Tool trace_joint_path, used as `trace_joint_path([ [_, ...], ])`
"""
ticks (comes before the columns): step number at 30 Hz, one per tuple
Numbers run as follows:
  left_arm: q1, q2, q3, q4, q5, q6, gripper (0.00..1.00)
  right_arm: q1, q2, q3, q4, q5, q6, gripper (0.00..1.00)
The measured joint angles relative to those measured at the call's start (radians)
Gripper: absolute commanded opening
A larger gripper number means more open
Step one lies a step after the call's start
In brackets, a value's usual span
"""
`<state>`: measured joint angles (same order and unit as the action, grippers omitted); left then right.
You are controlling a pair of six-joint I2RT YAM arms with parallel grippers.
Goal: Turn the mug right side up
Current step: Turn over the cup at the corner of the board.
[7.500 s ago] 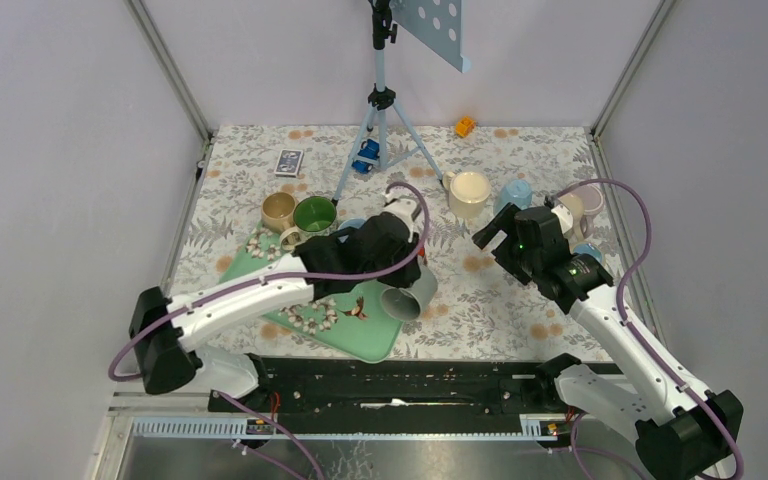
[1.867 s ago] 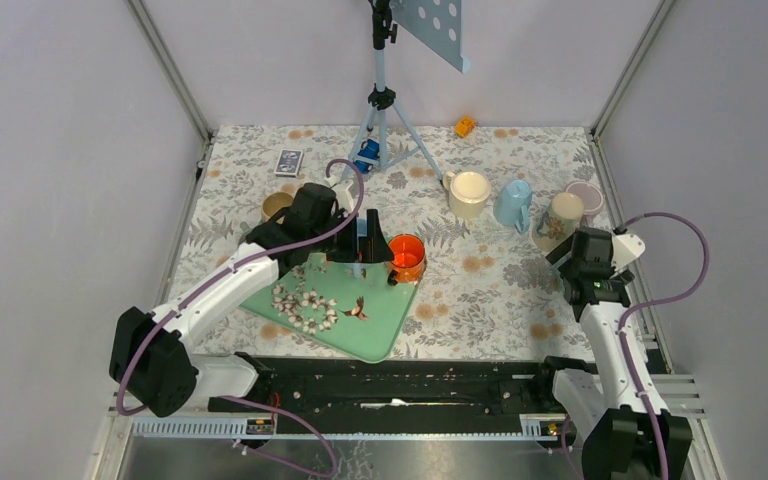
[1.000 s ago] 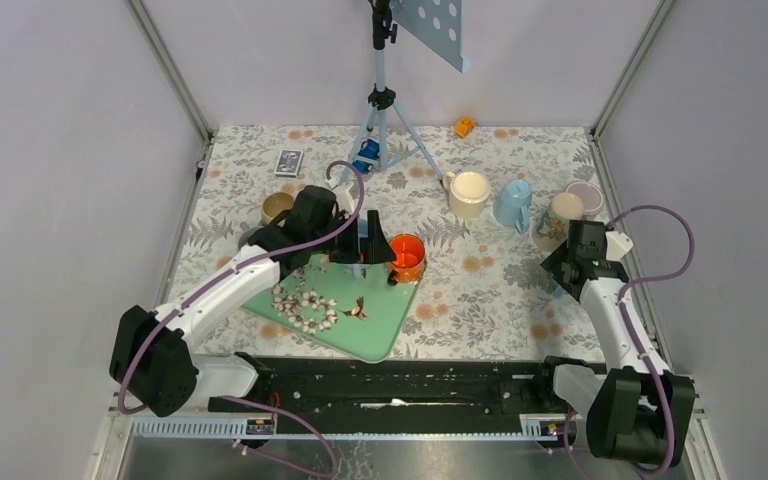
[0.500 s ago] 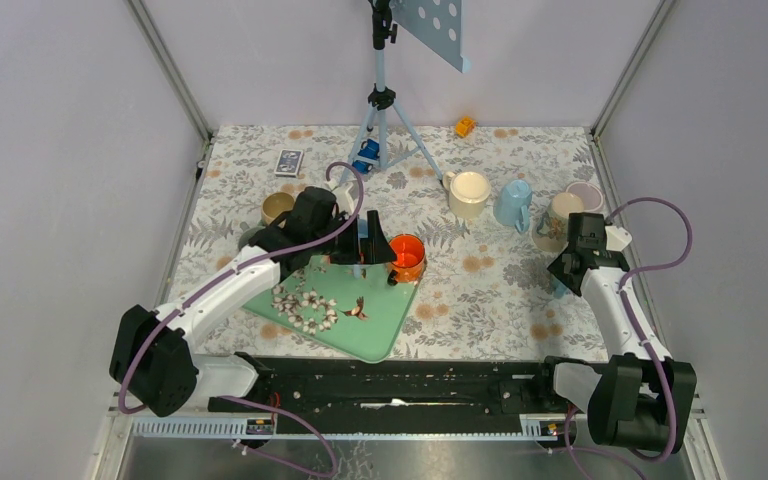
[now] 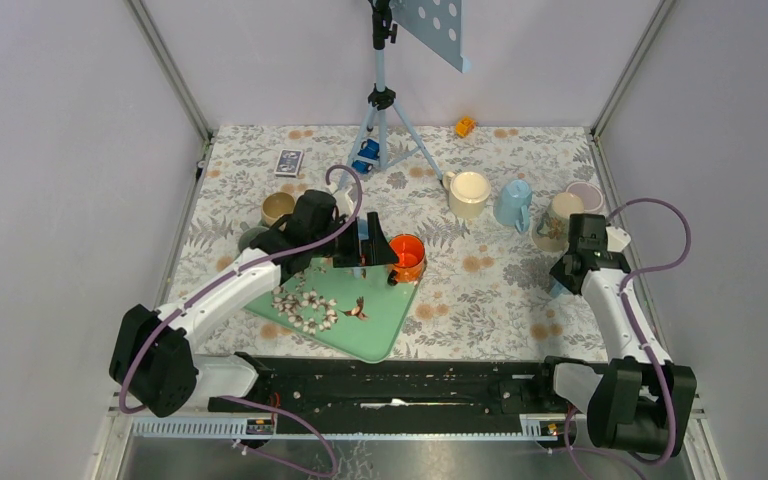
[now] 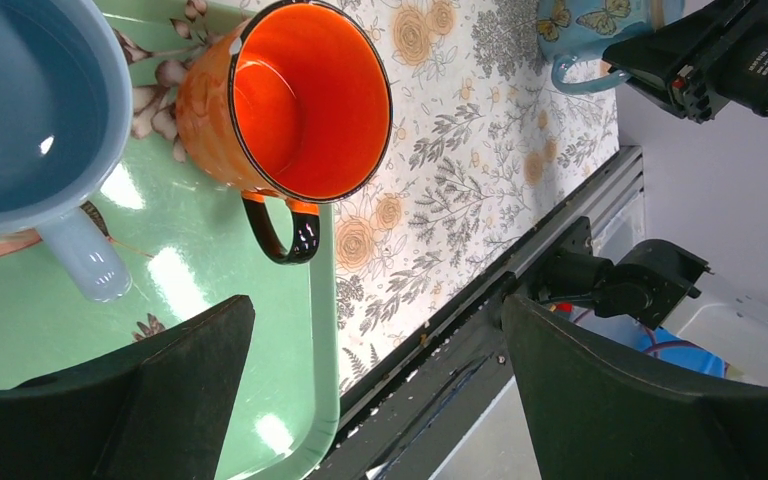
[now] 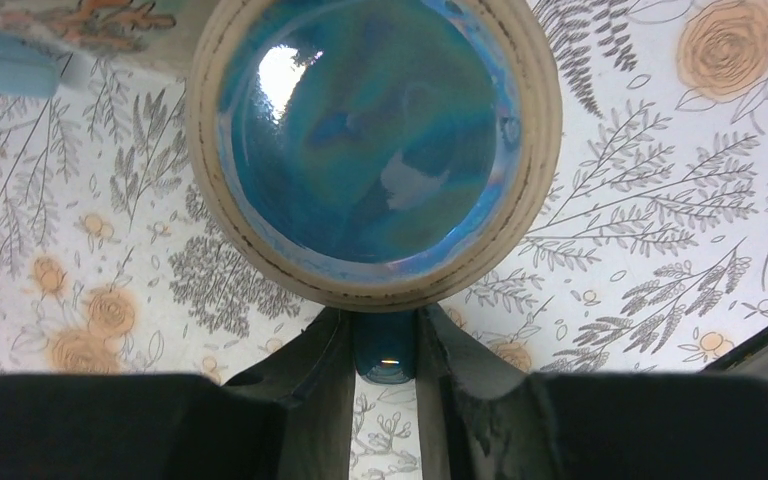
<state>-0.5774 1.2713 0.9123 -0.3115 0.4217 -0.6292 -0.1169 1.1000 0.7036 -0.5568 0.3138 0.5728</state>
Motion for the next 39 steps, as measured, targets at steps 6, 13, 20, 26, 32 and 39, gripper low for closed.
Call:
trace_joint_path([
  [6, 0.000, 0.000, -0.027, 0.039, 0.030, -0.056, 0.99, 0.013, -0.058, -0.013, -0.038, -0.085, 0.011, 0.00],
  [13, 0.000, -0.001, -0.034, 0.075, 0.046, -0.098, 0.99, 0.186, -0.072, -0.018, -0.066, -0.090, 0.071, 0.00],
  [20, 0.000, -0.002, -0.034, 0.082, 0.047, -0.109, 0.99, 0.335, -0.020, -0.008, -0.029, -0.068, 0.140, 0.25],
  [26, 0.000, -0.006, -0.034, 0.082, 0.048, -0.109, 0.99, 0.361, -0.010, -0.007, -0.032, -0.033, 0.166, 0.48],
  [32, 0.000, -0.007, -0.034, 0.082, 0.053, -0.109, 0.99, 0.365, -0.002, -0.019, -0.039, -0.009, 0.178, 0.54],
  [39, 0.000, -0.006, -0.034, 0.082, 0.054, -0.113, 0.99, 0.370, 0.016, -0.021, -0.034, 0.019, 0.184, 0.51],
])
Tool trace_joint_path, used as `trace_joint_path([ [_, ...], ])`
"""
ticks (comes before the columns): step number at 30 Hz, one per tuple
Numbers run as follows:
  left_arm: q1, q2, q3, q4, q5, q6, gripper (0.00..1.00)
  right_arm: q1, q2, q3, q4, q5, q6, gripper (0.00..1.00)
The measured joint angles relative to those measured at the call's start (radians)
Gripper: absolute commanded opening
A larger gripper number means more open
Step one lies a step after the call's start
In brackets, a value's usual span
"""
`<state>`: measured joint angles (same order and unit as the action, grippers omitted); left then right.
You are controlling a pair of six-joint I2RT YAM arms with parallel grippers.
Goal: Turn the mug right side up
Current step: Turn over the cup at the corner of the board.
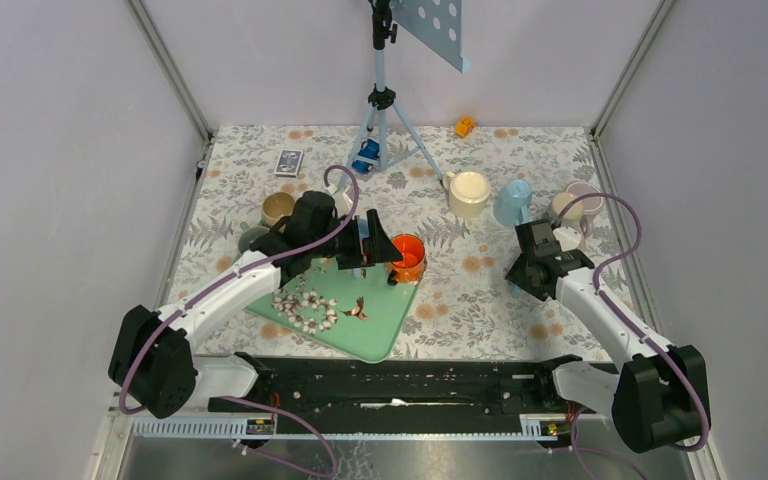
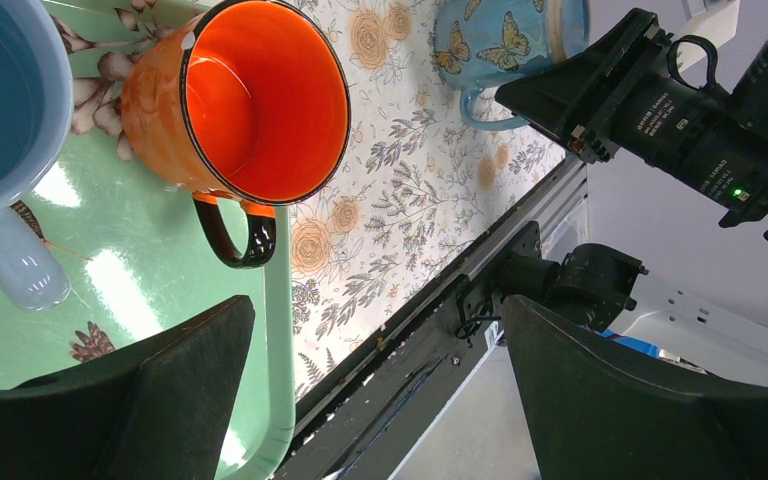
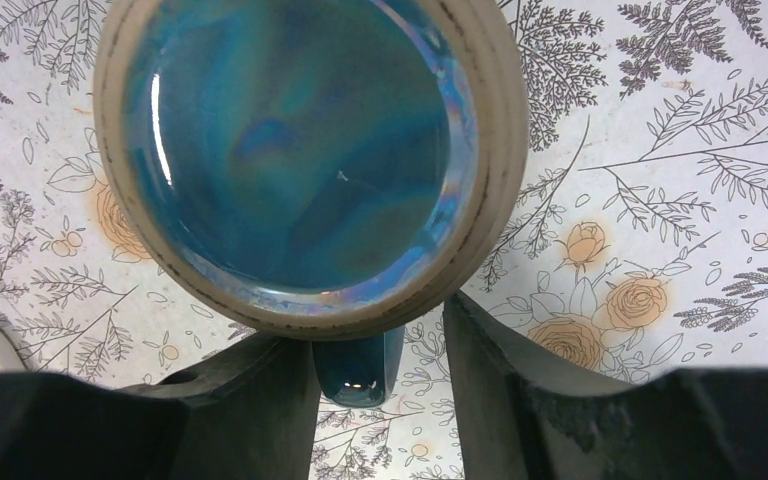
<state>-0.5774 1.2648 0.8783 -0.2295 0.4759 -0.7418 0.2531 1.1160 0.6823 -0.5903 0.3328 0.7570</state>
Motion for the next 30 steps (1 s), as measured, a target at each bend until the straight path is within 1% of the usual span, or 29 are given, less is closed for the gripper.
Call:
trace_joint_path([
  [3, 0.000, 0.000, 0.000, 0.001, 0.001, -0.003, 0.99, 0.007, 0.013, 0.000, 0.003, 0.010, 0.000, 0.46],
  [6, 0.000, 0.000, 0.000, 0.006, 0.002, -0.009, 0.99, 0.009, 0.013, 0.000, 0.007, 0.018, -0.001, 0.36],
  [8, 0.000, 0.000, 0.000, 0.008, 0.004, -0.016, 0.99, 0.009, 0.013, 0.000, 0.010, 0.022, -0.001, 0.27],
  [11, 0.000, 0.000, -0.004, 0.023, 0.015, -0.028, 0.99, 0.010, 0.013, 0.000, 0.013, 0.029, -0.004, 0.06],
  [12, 0.000, 0.000, -0.006, 0.027, 0.020, -0.036, 0.99, 0.010, 0.011, 0.000, 0.012, 0.030, -0.008, 0.00],
  [17, 0.000, 0.000, -0.059, 0.106, 0.056, -0.108, 0.99, 0.010, -0.009, 0.000, -0.004, 0.012, -0.019, 0.00],
  [23, 0.000, 0.000, -0.134, 0.212, 0.100, -0.240, 0.99, 0.010, -0.077, 0.006, -0.043, -0.065, -0.019, 0.00],
  [30, 0.000, 0.000, -0.141, 0.335, 0.132, -0.363, 0.99, 0.011, -0.137, 0.066, -0.055, -0.159, -0.008, 0.00],
])
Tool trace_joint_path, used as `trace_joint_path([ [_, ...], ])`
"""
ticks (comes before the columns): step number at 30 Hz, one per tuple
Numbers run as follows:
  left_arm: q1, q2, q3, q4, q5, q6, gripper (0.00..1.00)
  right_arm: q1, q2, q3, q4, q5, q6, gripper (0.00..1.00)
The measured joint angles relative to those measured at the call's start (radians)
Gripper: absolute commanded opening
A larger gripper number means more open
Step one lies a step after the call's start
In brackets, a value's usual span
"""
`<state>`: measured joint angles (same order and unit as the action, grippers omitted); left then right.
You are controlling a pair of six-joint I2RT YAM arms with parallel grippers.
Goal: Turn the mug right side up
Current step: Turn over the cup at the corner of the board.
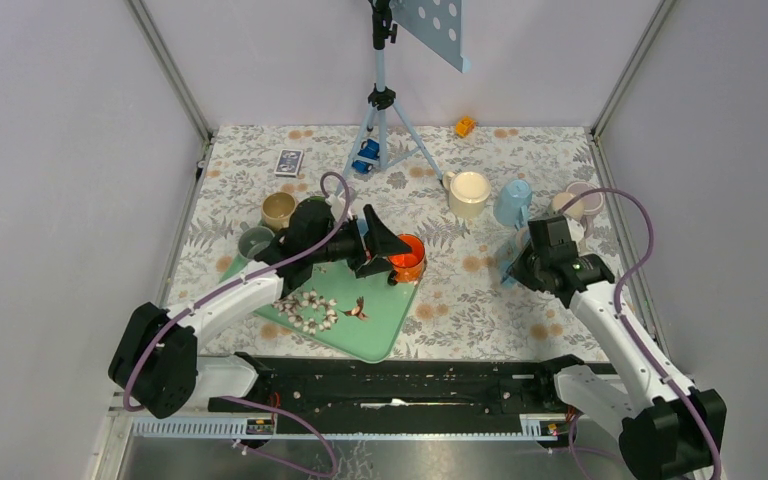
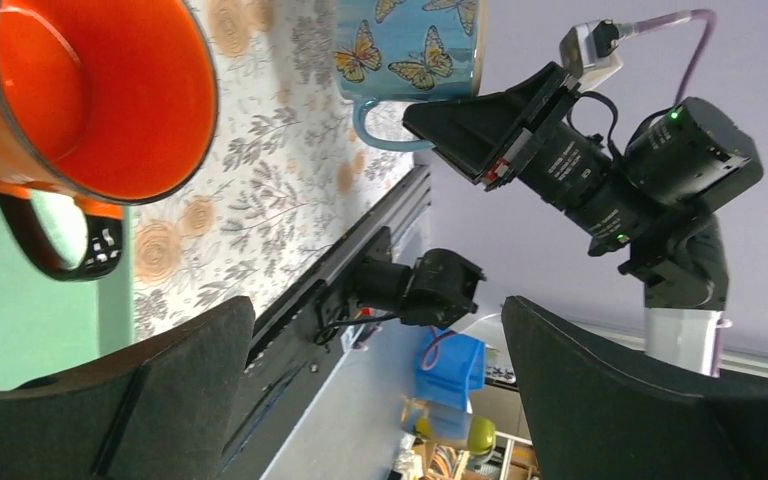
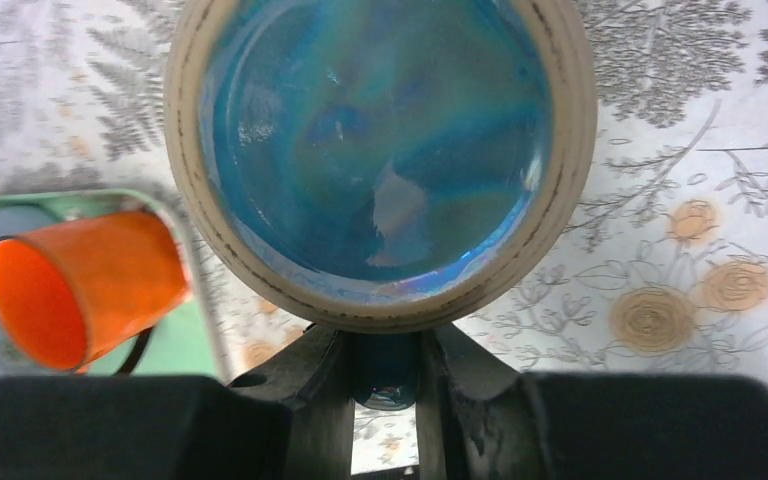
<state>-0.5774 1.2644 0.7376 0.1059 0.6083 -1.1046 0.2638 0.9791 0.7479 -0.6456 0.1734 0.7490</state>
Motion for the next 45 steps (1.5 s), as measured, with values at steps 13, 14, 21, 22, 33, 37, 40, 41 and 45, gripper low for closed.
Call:
trace_joint_path([
  [13, 0.000, 0.023, -0.029, 0.243, 0.049, -0.203, 0.99, 0.003, -0.044, 0.074, 0.116, -0.209, 0.105, 0.00],
  [14, 0.000, 0.030, -0.031, 0.267, 0.051, -0.217, 0.99, 0.003, -0.043, 0.074, 0.137, -0.230, 0.116, 0.00],
  [21, 0.000, 0.084, -0.062, 0.404, 0.062, -0.318, 0.99, 0.022, 0.005, 0.074, 0.307, -0.341, 0.200, 0.00],
  [22, 0.000, 0.095, -0.064, 0.425, 0.063, -0.333, 0.99, 0.027, 0.014, 0.074, 0.334, -0.354, 0.214, 0.00],
  [33, 0.000, 0.189, -0.084, 0.630, 0.070, -0.483, 0.89, 0.105, 0.084, 0.074, 0.569, -0.453, 0.350, 0.00],
  [37, 0.000, 0.227, -0.087, 0.707, 0.070, -0.536, 0.84, 0.134, 0.100, 0.074, 0.629, -0.477, 0.384, 0.00],
  [40, 0.000, 0.238, -0.087, 0.742, 0.069, -0.561, 0.79, 0.153, 0.109, 0.074, 0.667, -0.489, 0.409, 0.00],
  [41, 0.000, 0.238, -0.087, 0.748, 0.069, -0.568, 0.77, 0.158, 0.110, 0.073, 0.681, -0.494, 0.417, 0.00],
  [45, 0.000, 0.238, -0.087, 0.780, 0.066, -0.585, 0.70, 0.169, 0.119, 0.072, 0.727, -0.514, 0.443, 0.00],
])
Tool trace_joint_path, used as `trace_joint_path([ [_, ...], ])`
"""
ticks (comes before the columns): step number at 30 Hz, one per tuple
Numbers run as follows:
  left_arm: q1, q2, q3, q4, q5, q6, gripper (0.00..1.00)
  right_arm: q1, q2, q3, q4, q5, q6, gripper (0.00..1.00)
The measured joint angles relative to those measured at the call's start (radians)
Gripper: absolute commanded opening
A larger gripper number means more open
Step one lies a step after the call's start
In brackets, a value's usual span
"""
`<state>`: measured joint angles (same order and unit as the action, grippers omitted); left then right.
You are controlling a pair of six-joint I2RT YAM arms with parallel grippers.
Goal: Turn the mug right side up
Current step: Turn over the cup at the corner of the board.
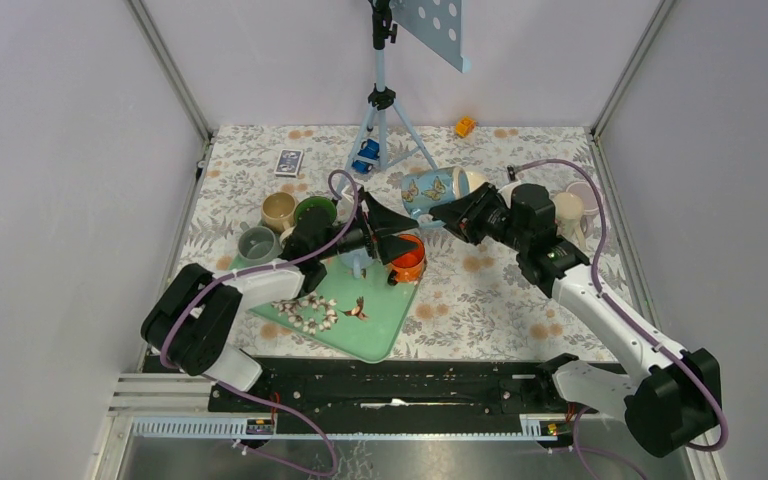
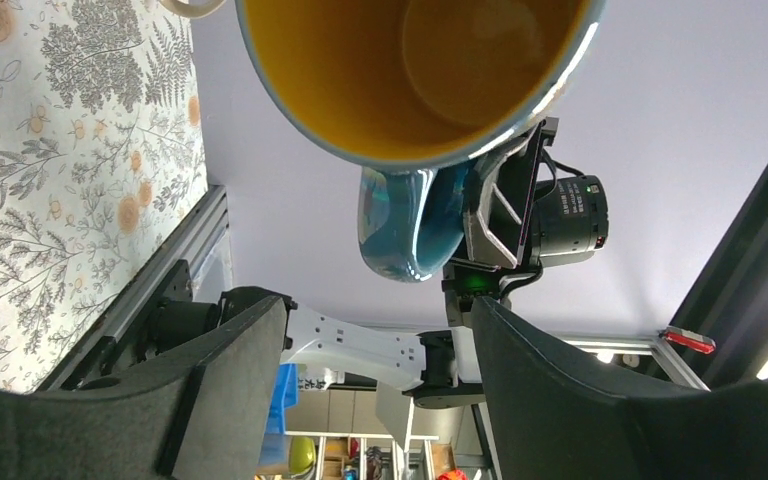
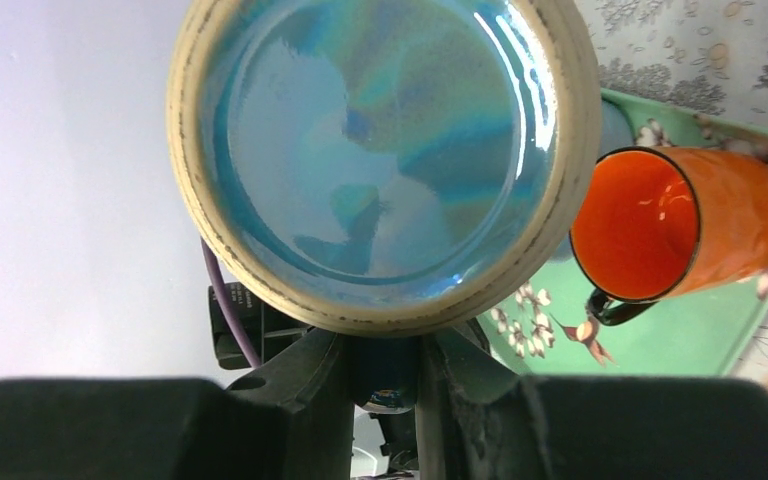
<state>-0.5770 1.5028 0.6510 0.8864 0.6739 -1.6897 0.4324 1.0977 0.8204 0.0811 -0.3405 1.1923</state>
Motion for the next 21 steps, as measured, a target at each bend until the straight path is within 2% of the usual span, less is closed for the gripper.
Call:
trace_joint_path([
  [6, 0.000, 0.018, 0.002, 0.054, -0.008, -0.035, 0.64, 0.025, 0.015, -0.002, 0.053, -0.022, 0.037, 0.00],
  [17, 0.000, 0.053, 0.021, 0.156, -0.022, -0.104, 0.46, 0.045, 0.044, -0.040, 0.143, -0.048, 0.098, 0.00],
  [21, -0.002, 0.071, 0.021, 0.204, -0.026, -0.136, 0.43, 0.046, 0.044, -0.040, 0.164, -0.050, 0.107, 0.00],
])
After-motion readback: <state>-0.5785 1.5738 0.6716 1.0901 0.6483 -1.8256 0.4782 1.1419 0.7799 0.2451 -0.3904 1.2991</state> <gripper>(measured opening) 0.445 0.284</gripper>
